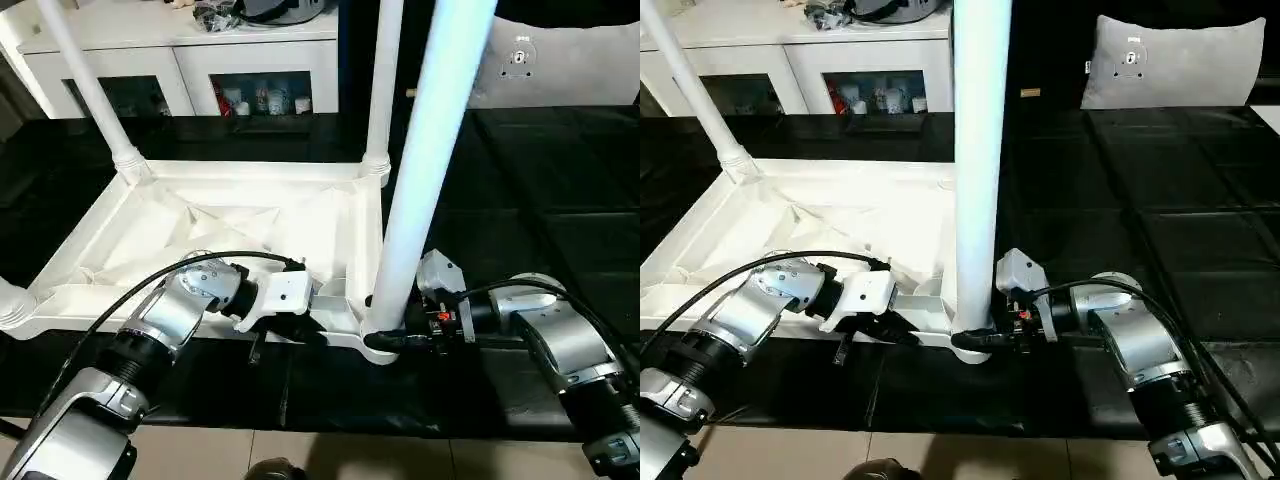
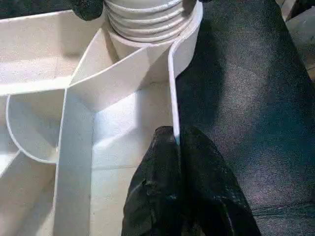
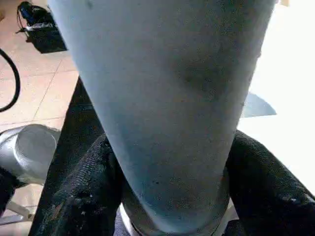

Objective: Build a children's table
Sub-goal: Rotate leg to tighten

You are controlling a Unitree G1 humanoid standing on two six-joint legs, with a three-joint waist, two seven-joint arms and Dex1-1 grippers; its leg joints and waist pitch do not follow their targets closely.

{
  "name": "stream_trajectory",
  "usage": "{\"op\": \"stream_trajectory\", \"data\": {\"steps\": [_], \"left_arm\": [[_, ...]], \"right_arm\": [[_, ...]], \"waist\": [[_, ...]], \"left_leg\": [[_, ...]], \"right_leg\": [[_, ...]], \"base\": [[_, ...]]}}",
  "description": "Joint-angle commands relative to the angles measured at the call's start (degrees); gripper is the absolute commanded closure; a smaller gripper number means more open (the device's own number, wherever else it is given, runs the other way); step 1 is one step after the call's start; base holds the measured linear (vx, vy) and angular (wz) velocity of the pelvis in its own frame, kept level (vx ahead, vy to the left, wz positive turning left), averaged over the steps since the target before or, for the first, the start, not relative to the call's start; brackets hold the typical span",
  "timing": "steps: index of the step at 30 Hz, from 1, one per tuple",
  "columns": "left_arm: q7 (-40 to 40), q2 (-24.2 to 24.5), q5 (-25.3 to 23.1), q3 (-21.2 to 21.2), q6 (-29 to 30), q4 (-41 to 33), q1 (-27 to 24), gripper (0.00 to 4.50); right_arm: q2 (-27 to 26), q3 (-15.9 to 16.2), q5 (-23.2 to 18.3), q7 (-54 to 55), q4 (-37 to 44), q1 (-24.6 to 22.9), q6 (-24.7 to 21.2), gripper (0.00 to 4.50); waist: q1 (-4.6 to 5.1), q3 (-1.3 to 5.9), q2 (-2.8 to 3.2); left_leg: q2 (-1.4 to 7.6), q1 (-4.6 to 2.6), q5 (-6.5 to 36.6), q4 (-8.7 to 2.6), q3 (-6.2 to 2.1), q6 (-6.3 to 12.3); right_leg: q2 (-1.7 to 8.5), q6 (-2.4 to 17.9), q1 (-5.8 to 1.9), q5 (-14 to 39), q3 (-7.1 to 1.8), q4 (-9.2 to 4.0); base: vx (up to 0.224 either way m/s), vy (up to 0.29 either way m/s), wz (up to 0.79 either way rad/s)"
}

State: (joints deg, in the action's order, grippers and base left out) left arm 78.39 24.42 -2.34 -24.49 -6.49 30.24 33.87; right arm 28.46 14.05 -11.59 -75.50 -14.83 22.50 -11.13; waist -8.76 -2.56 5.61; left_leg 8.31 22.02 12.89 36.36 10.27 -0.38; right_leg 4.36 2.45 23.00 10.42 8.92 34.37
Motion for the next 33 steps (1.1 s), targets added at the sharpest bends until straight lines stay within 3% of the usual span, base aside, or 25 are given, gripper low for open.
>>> {"op": "stream_trajectory", "data": {"steps": [1, 7, 8, 9, 10, 12, 14, 15, 17, 19, 20, 24, 26, 28, 29, 30, 33], "left_arm": [[1.35, 0.0, -0.4, -0.71, -0.92, 0.35, 0.61, 4.5], [0.81, -0.54, 0.72, 0.17, 0.8, -0.05, 0.28, 4.5], [0.12, -1.03, 1.39, 0.8, 2.23, -0.55, 0.2, 4.5], [-0.22, -1.28, 1.71, 1.08, 2.92, -0.82, 0.16, 4.5], [-1.58, -1.77, 1.76, 1.56, 4.23, -1.11, 0.24, 4.5], [-3.45, -2.36, 1.67, 2.1, 6.1, -1.45, 0.38, 4.5], [-8.35, -4.06, 1.65, 3.63, 11.19, -2.55, 0.59, 4.5], [-9.51, -4.62, 1.74, 3.97, 12.52, -2.84, 0.61, 4.5], [-14.65, -7.56, 2.0, 5.33, 16.58, -3.46, 0.86, 4.5], [-19.12, -10.2, 1.29, 6.27, 19.04, -3.47, 1.32, 4.5], [-24.1, -12.75, -0.03, 7.13, 20.74, -2.94, 2.03, 4.5], [-33.29, -17.25, -1.24, 8.67, 23.07, -1.7, 3.66, 4.5], [-36.93, -19.19, -2.49, 8.3, 22.11, -1.08, 4.59, 4.5], [-36.09, -18.82, -2.98, 7.57, 21.51, -0.92, 4.72, 4.5], [-35.87, -18.73, -3.39, 7.41, 21.8, -1.19, 4.6, 4.5], [-35.41, -17.87, -3.94, 7.47, 21.94, -1.43, 4.39, 4.5], [-34.99, -16.86, -4.13, 7.51, 21.73, -1.37, 4.31, 4.5]], "right_arm": [[0.69, 0.92, 0.7, -0.26, -0.42, -0.22, -0.18, 1.86], [0.19, 1.23, 0.29, 0.16, 1.05, -1.53, -1.06, 1.88], [-0.26, 1.09, -0.05, 0.77, 1.67, -2.09, -1.51, 1.88], [-0.5, 0.99, -0.2, 1.13, 1.94, -2.36, -1.7, 1.88], [-1.36, 0.55, 0.06, 3.41, 1.91, -2.41, -2.87, 1.88], [-2.86, -0.17, 0.67, 7.29, 1.61, -2.17, -4.55, 1.89], [-7.5, -2.29, 2.05, 17.74, 0.96, -1.09, -9.14, 1.89], [-8.66, -2.85, 2.34, 20.19, 0.67, -0.74, -10.16, 1.89], [-13.3, -5.78, 2.95, 29.86, -1.71, 1.16, -13.53, 1.89], [-16.1, -7.45, 3.52, 35.77, -3.2, 2.31, -14.96, 1.89], [-18.27, -8.43, 4.28, 40.51, -4.35, 3.1, -15.34, 1.89], [-21.85, -9.7, 4.91, 46.47, -5.28, 3.83, -16.34, 1.89], [-24.29, -10.83, 4.01, 47.98, -4.35, 3.4, -16.27, 1.89], [-24.09, -10.42, 4.39, 47.55, -3.95, 3.11, -15.14, 1.34], [-24.0, -10.08, 4.72, 47.61, -3.79, 3.05, -14.99, 1.2], [-23.53, -9.89, 4.89, 47.44, -3.35, 2.62, -14.85, 1.14], [-22.95, -9.95, 4.93, 46.98, -3.0, 2.21, -13.67, 0.75]], "waist": [[0.17, 4.35, -1.09], [0.15, 4.4, -1.05], [0.1, 4.38, -1.34], [0.08, 4.35, -1.22], [0.12, 4.33, -1.61], [0.16, 4.16, -1.47], [0.85, 3.75, -1.11], [1.11, 3.64, -1.2], [2.57, 3.34, -1.38], [3.7, 3.29, -1.33], [4.37, 3.28, -1.24], [5.18, 3.53, -1.47], [5.01, 3.71, -1.76], [4.67, 3.89, -1.65], [4.56, 4.04, -1.66], [4.48, 4.22, -1.24], [4.31, 4.44, -1.21]], "left_leg": [[6.51, -0.71, 3.77, -4.13, -2.86, 5.98], [6.6, -0.74, 3.66, -4.1, -2.9, 6.06], [6.59, -0.78, 3.34, -4.11, -2.81, 6.09], [6.6, -0.78, 3.33, -4.11, -2.83, 6.08], [6.68, -0.84, 3.11, -4.19, -2.81, 6.03], [6.57, -0.78, 4.24, -4.28, -2.79, 5.59], [6.43, -1.18, 7.71, -4.68, -2.94, 3.53], [6.39, -1.32, 8.5, -4.79, -3.0, 2.78], [5.92, -1.15, 11.27, -5.12, -3.36, 0.41], [5.76, -1.32, 12.32, -5.1, -3.37, -0.08], [5.67, -1.32, 12.68, -5.13, -3.37, -0.05], [5.46, -1.1, 10.04, -4.95, -3.16, 1.69], [5.24, -1.05, 8.06, -4.75, -2.93, 2.63], [5.17, -0.77, 5.73, -4.67, -2.86, 3.76], [5.23, -0.64, 4.27, -4.61, -2.87, 4.42], [5.47, -0.64, 3.15, -4.55, -2.99, 4.99], [5.71, -0.57, 2.02, -4.44, -3.08, 5.75]], "right_leg": [[6.96, 6.58, -3.29, 12.14, -5.0, -3.99], [6.99, 6.88, -3.29, 11.3, -5.03, -3.89], [7.06, 6.91, -3.35, 11.32, -5.09, -3.87], [7.04, 6.93, -3.28, 11.65, -5.07, -3.91], [7.06, 6.86, -3.3, 12.15, -5.12, -3.88], [7.13, 6.43, -3.28, 14.32, -5.09, -4.29], [6.97, 5.75, -3.02, 18.96, -4.92, -5.04], [7.0, 5.48, -3.0, 20.4, -4.93, -5.33], [7.01, 4.26, -3.32, 24.95, -4.32, -5.9], [7.07, 3.51, -3.31, 25.96, -4.28, -6.41], [6.94, 3.22, -3.46, 25.74, -4.2, -6.56], [6.92, 3.81, -3.64, 21.78, -4.54, -6.33], [6.87, 4.23, -3.64, 19.82, -4.64, -6.19], [6.92, 4.38, -3.82, 17.53, -4.66, -5.9], [6.86, 4.61, -3.98, 15.5, -4.69, -5.49], [6.77, 5.07, -3.87, 12.99, -4.71, -5.13], [6.85, 6.48, -3.83, 8.52, -4.79, -4.44]], "base": [[0.0, 0.0, 0.0], [0.0, 0.0, 0.0], [0.0, 0.0, 0.0], [0.0, 0.0, 0.0], [0.0, 0.0, 0.0], [0.0, 0.0, 0.0], [0.0, 0.0, 0.0], [0.0, 0.0, 0.0], [0.0, 0.0, 0.0], [0.0, 0.0, 0.0], [0.0, 0.0, 0.0], [0.0, 0.0, 0.0], [0.0, 0.0, 0.0], [0.0, 0.0, 0.0], [0.0, 0.0, 0.0], [0.0, 0.0, 0.0], [0.0, 0.0, 0.0]]}}
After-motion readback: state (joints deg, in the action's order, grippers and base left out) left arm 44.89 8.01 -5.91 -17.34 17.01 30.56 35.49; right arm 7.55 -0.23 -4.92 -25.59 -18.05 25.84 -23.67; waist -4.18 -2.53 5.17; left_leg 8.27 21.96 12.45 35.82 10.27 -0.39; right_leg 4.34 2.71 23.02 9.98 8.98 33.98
